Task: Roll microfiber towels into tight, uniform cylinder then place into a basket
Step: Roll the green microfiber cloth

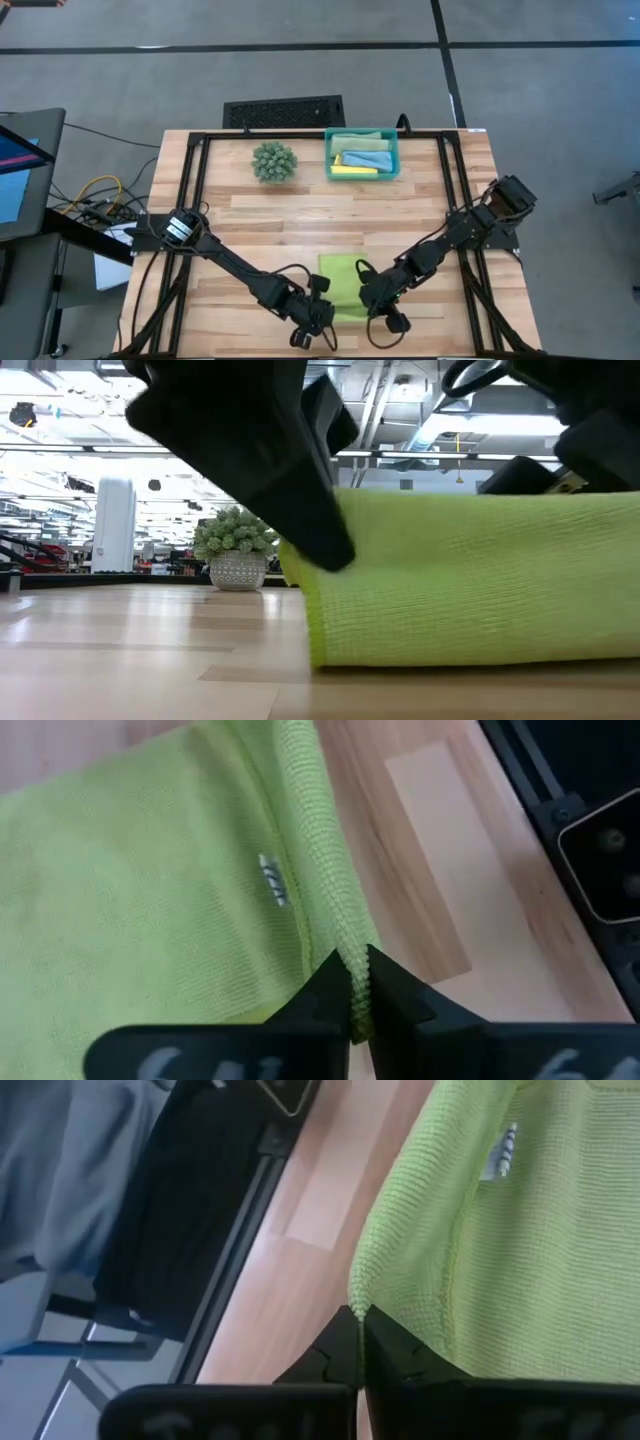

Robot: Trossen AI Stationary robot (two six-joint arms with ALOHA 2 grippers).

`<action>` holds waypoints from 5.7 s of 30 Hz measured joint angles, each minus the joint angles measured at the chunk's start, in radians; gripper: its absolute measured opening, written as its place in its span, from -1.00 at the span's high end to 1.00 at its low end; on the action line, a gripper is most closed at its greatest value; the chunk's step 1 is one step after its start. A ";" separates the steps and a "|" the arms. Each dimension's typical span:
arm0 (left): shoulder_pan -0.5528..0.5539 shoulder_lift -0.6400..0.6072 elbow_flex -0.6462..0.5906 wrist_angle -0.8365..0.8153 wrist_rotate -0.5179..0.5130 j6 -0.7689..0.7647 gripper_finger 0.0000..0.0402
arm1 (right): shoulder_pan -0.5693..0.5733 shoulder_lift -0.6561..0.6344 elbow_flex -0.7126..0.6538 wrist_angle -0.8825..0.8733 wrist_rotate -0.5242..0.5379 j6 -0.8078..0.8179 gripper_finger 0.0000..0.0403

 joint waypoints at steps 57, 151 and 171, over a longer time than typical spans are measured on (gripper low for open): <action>0.060 0.089 -0.039 0.308 0.007 -0.083 0.94 | -0.029 0.003 -0.023 -0.019 0.056 -0.062 0.57; 0.036 0.089 -0.015 0.341 0.027 -0.191 0.32 | 0.080 0.200 0.116 0.073 0.315 -0.011 0.25; 0.033 0.090 0.090 -0.001 -0.221 -0.122 0.32 | 0.013 0.167 0.107 0.062 0.012 -0.063 0.95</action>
